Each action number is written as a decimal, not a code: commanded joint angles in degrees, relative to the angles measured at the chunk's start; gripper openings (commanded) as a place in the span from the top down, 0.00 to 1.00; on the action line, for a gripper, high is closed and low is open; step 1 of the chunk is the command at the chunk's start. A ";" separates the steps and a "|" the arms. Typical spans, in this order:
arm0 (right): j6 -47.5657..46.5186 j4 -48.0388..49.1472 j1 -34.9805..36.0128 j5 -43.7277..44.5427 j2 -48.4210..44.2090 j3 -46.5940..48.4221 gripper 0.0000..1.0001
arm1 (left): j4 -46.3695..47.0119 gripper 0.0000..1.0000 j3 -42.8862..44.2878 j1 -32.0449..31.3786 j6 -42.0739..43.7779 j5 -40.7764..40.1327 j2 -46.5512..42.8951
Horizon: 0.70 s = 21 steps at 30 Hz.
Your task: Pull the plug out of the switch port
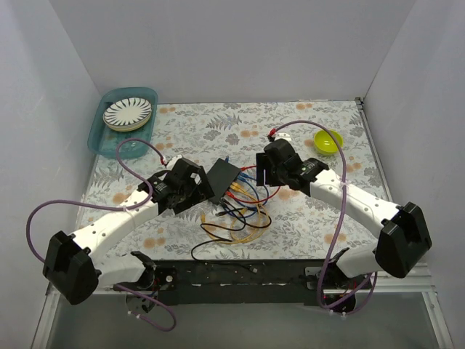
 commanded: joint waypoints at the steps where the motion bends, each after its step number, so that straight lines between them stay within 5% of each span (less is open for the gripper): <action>1: -0.16 7.95 -3.90 -10.39 3.49 0.97 0.27 | 2.47 0.02 -1.41 -0.01 -1.86 1.60 1.24; 6: -0.25 5.51 -6.89 -12.17 15.79 8.95 0.56 | 0.98 0.02 -3.08 0.69 -5.29 1.78 5.28; 15: 0.46 2.52 -10.15 -12.70 28.99 16.88 0.67 | 2.73 0.25 -6.68 4.99 -4.24 5.55 9.85; 21: -0.34 3.21 -9.97 -15.15 27.77 10.92 0.71 | 6.07 0.34 -7.22 7.98 -1.96 9.42 14.59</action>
